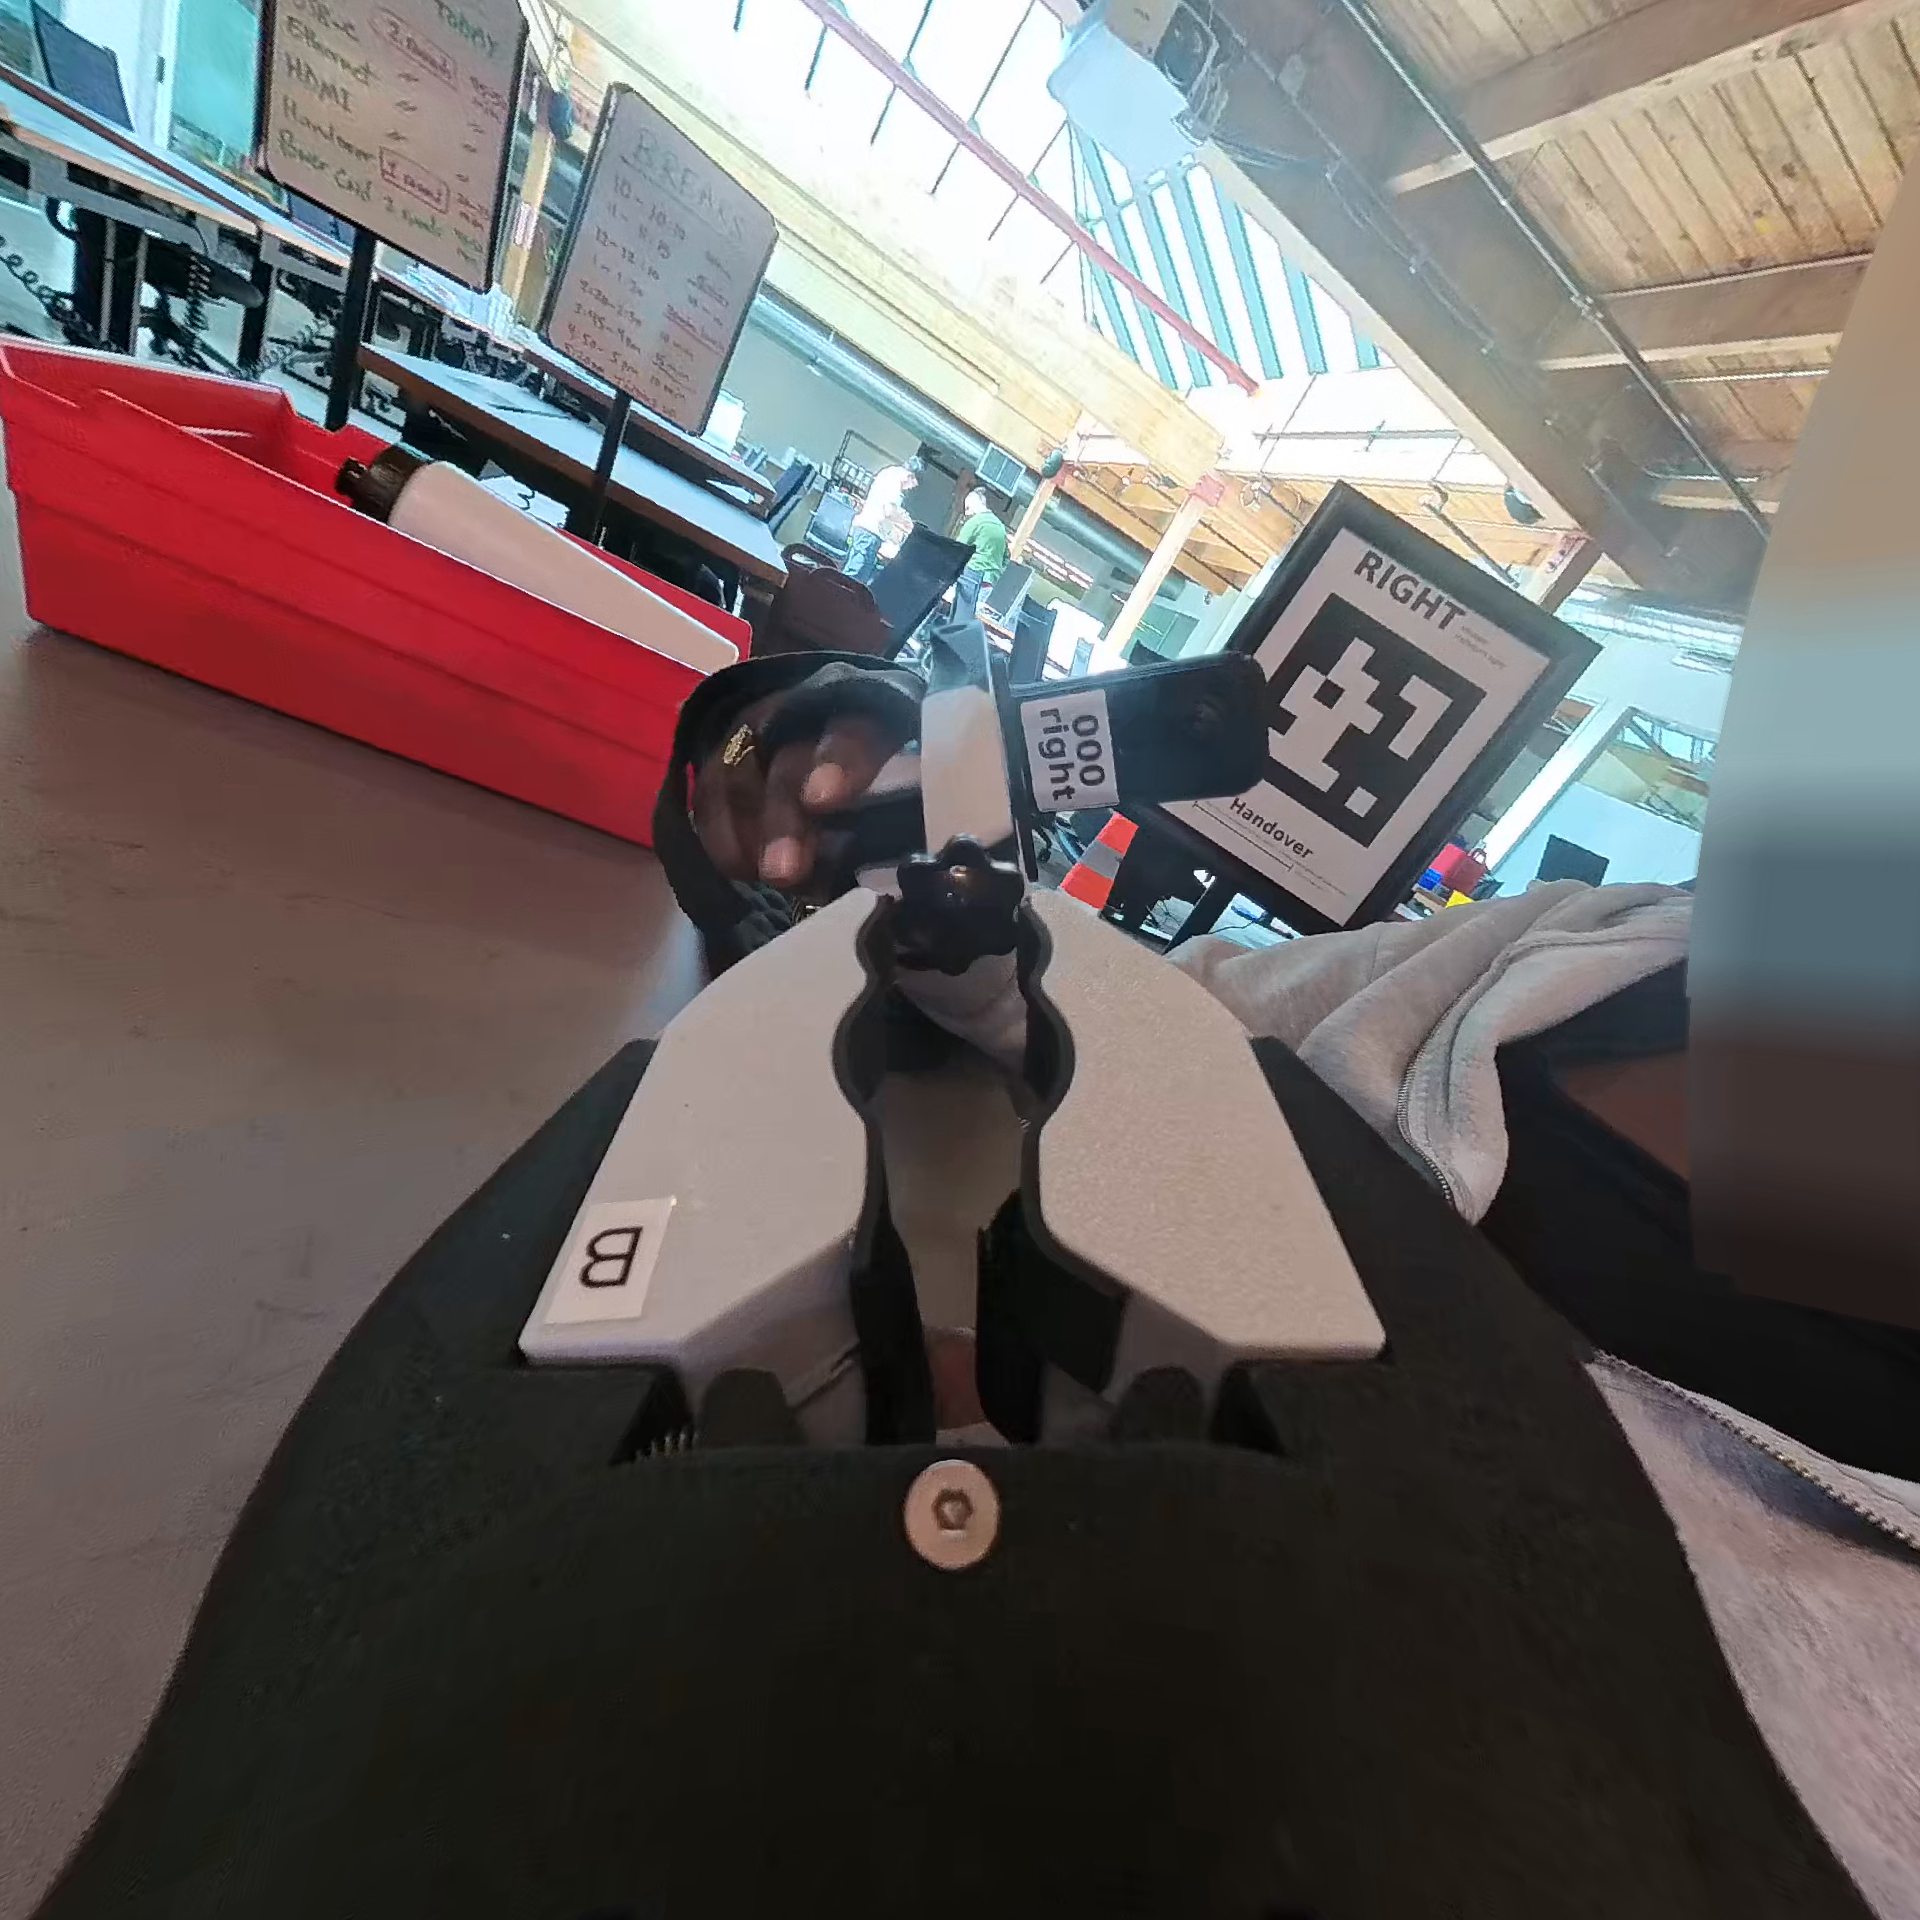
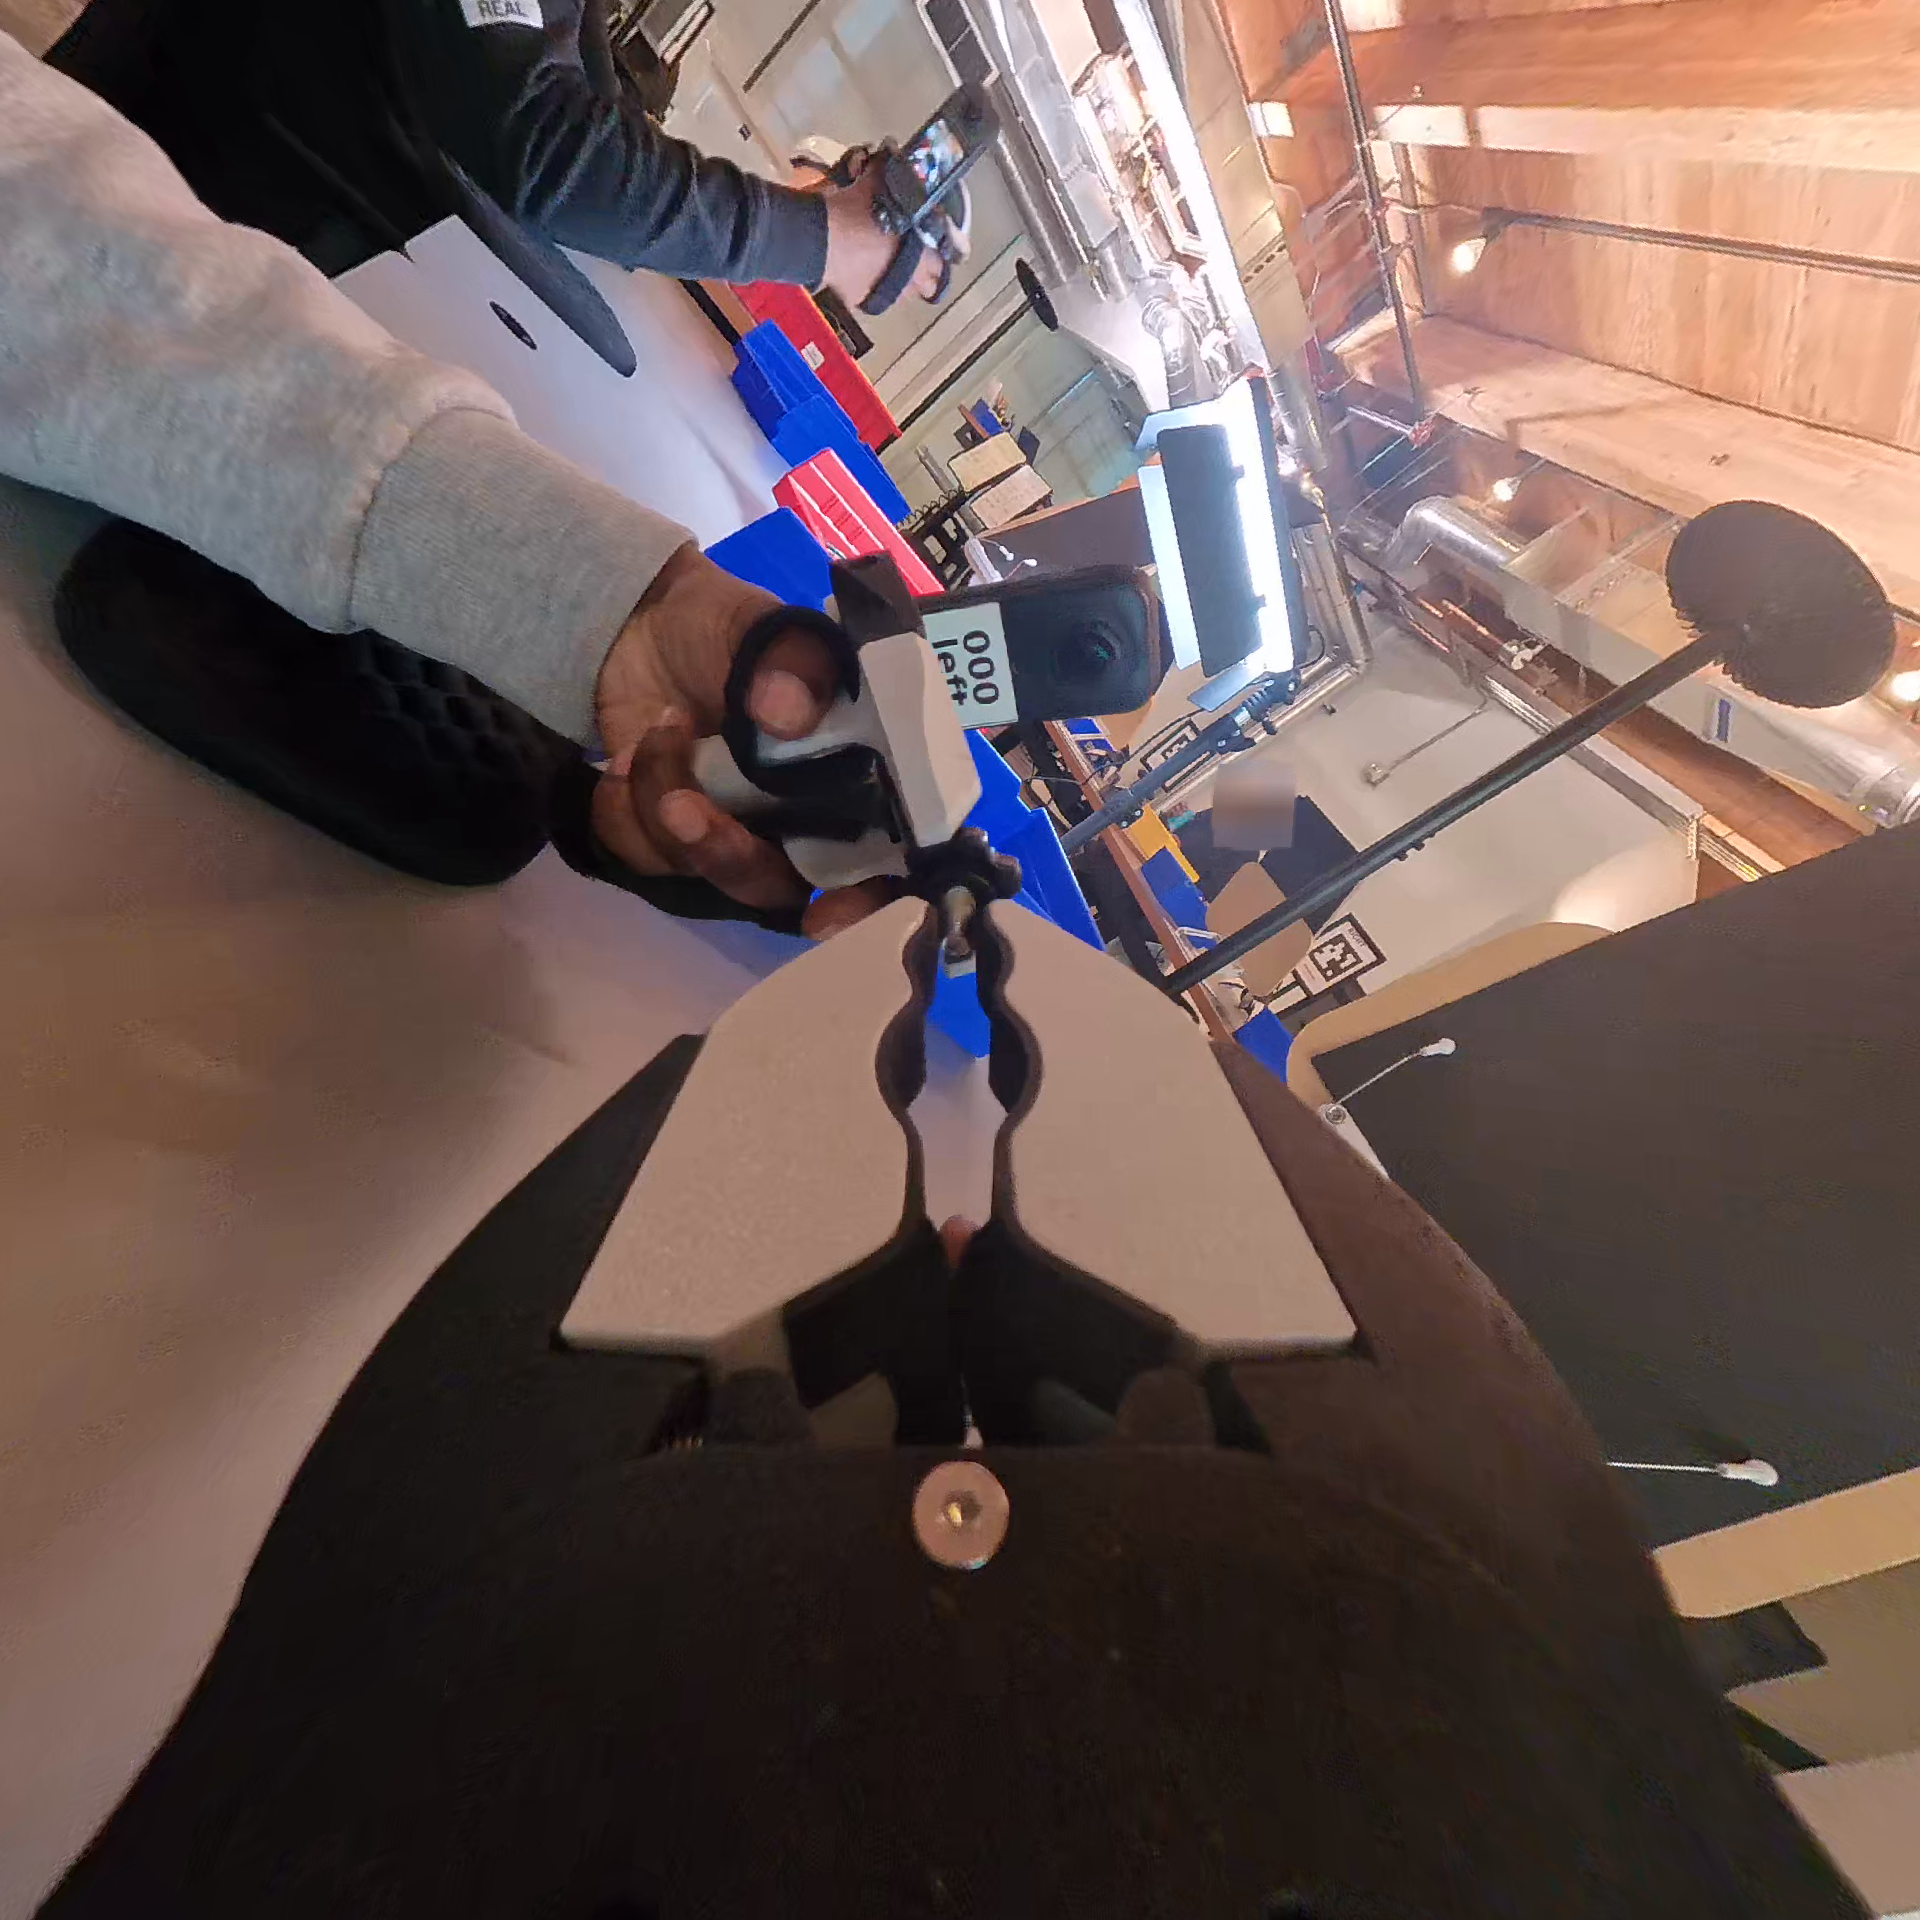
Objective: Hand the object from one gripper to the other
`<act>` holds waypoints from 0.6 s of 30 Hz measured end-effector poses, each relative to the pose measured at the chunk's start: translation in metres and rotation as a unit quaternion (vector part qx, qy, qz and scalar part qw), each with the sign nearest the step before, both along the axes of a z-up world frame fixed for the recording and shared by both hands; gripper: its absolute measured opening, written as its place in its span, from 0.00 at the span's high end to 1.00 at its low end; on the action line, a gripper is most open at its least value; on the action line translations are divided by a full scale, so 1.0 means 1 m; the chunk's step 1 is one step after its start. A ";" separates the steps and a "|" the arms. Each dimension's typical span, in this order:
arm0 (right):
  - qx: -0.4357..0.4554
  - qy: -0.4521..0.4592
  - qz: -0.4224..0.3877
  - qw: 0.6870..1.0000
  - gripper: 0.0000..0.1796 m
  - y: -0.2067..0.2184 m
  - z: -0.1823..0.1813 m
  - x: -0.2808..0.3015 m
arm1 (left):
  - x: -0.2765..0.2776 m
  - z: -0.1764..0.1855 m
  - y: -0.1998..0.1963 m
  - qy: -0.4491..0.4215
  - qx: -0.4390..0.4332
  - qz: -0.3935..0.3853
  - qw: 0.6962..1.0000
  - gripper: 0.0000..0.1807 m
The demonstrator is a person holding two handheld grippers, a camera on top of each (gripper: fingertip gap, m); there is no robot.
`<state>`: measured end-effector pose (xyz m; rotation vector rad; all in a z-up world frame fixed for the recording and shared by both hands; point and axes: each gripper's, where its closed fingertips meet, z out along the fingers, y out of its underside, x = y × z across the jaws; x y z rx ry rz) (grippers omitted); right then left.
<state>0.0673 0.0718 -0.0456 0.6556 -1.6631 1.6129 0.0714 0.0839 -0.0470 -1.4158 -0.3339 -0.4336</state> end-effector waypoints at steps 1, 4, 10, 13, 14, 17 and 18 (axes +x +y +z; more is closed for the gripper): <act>0.001 0.002 -0.001 1.000 0.97 0.000 0.000 0.000 | 0.000 0.000 0.000 0.001 -0.001 0.001 1.000 0.88; 0.000 -0.018 0.006 1.000 0.97 0.000 0.001 0.000 | 0.002 0.001 0.000 0.034 -0.002 0.005 0.999 0.88; 0.038 -0.332 0.100 0.937 0.97 0.000 -0.008 -0.003 | 0.003 0.002 0.005 0.277 -0.040 0.094 0.955 0.73; 0.031 -0.463 0.149 0.873 0.97 0.003 -0.006 -0.004 | 0.002 -0.003 0.008 0.330 -0.070 0.106 0.935 0.74; 0.030 -0.486 0.164 0.858 0.97 0.004 -0.004 -0.002 | 0.002 -0.004 0.009 0.331 -0.071 0.107 0.935 0.76; 0.031 -0.500 0.174 0.848 0.97 0.005 -0.003 0.000 | -0.001 -0.005 0.008 0.323 -0.074 0.111 0.937 0.83; 0.033 -0.498 0.173 0.849 0.97 0.005 -0.003 0.001 | -0.003 -0.005 0.008 0.317 -0.075 0.117 0.938 0.86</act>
